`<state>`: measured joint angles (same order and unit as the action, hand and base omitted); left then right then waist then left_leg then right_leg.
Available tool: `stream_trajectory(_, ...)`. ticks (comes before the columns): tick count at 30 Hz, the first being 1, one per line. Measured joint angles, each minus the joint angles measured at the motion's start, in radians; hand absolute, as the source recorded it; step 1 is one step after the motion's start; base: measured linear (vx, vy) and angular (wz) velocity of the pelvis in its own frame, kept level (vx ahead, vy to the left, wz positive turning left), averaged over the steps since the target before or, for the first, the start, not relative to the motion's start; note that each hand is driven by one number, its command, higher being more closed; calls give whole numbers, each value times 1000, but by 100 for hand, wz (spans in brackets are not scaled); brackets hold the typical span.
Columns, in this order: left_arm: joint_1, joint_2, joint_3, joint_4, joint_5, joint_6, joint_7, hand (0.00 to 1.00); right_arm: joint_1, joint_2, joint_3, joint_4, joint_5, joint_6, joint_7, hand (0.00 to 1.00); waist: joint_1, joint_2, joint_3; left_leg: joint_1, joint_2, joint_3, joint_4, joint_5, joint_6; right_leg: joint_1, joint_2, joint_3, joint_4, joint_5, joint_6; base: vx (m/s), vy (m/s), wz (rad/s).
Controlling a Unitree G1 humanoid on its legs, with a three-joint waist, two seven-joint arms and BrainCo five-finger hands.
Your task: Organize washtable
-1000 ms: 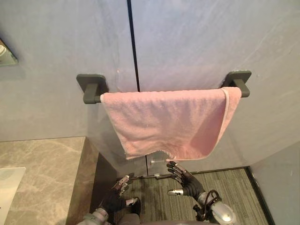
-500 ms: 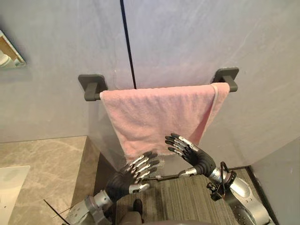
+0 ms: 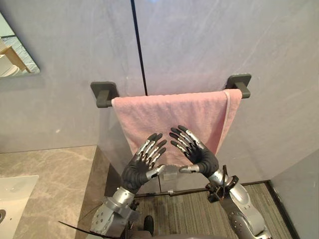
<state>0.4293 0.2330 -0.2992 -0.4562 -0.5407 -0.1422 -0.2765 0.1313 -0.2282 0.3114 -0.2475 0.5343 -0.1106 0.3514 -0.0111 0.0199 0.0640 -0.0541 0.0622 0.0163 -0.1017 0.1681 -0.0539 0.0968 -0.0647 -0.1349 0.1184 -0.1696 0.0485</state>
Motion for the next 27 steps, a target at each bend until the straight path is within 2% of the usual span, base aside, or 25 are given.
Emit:
stream_trajectory(6,-100,-80,79,112,154,0,87,0,-105,66,-71,136,-69,0,-105,0,2,5,-10,-60,8,1,0,28,2,-59,13,0,2,15,1,0,-1,-1)
stream_trajectory(9,-146,-97,111,145,211,0,129,0,-142,67,-109,157,-82,-1,-144,0,2,5,-10,-75,8,1,0,28,1,-72,14,1,2,15,1,0,0,0)
stream_trajectory(21,-195,-157,218,196,317,-19,211,0,-182,69,-212,233,-118,-6,-188,0,0,8,-8,-112,13,14,-1,28,1,-119,14,13,3,20,0,-4,-7,-3)
stream_trajectory(23,-215,-180,274,216,339,-20,240,0,-184,75,-242,234,-119,-6,-199,0,-1,6,-3,-114,13,14,-1,28,1,-119,14,12,2,21,0,0,0,0)
stream_trajectory(27,-215,-183,278,216,342,-20,256,0,-185,95,-269,234,-119,-14,-199,0,-1,5,10,-115,15,14,-1,28,1,-120,12,11,1,21,0,0,0,0)
